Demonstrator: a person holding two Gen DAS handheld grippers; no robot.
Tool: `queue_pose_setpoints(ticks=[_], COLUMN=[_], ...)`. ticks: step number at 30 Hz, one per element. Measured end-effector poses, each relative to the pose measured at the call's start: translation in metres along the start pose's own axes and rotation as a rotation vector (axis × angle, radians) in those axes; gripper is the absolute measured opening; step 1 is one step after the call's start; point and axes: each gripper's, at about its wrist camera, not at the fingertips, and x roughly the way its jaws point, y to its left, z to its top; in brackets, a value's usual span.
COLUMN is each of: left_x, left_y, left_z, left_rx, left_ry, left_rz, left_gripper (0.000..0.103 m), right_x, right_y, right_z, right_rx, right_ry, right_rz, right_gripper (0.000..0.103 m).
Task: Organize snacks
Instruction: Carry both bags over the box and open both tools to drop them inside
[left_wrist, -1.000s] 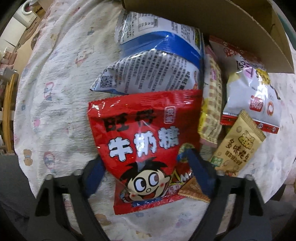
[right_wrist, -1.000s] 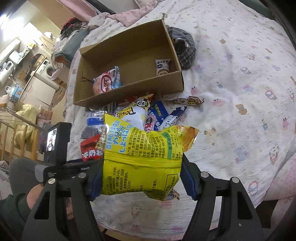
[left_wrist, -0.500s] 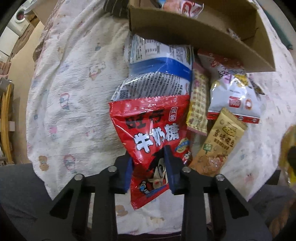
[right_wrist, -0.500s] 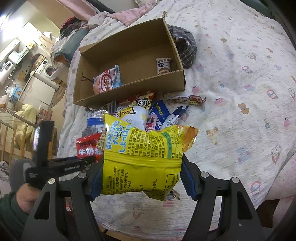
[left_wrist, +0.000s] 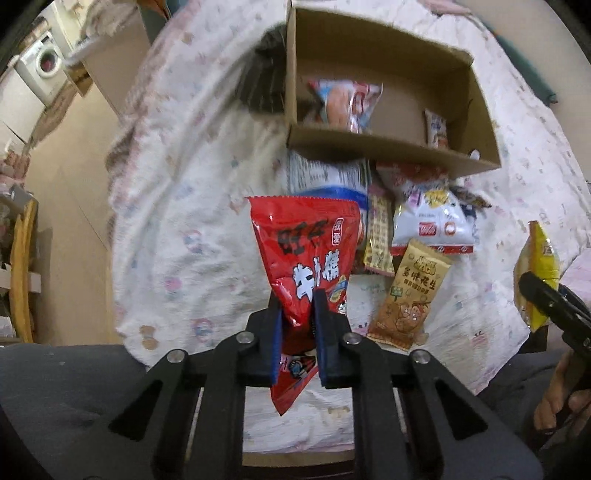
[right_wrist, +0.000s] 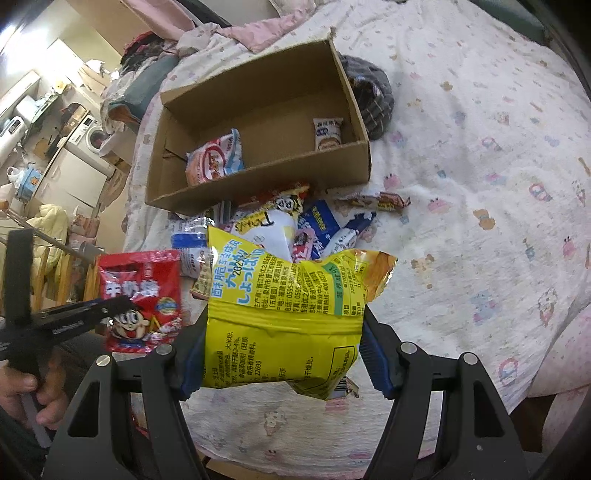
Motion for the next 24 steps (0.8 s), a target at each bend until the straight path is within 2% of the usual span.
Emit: queue_pose_setpoints(ticks=[5, 13, 24], left_x=[-0.013, -0.016, -0.043], left_y=[0.002, 0.003, -0.001], left_z=[0.0, 0.002, 0.039], left_rx=[0.007, 0.011, -0.006], left_ry=[-0.05, -0.07, -0.168], left_rz=[0.018, 0.015, 0.02], left_gripper=[0.012, 0.012, 0.012], right_x=[-0.008, -0.015, -0.023], right_y=[0.009, 0.02, 0.03], right_z=[-0.002, 0.0, 0.022], right_rx=[-0.034, -0.044, -0.058], right_ry=[-0.012, -0.027, -0.06], right_rz=[0.006, 0.004, 0.003], right_gripper=[0.072, 0.072, 0.072])
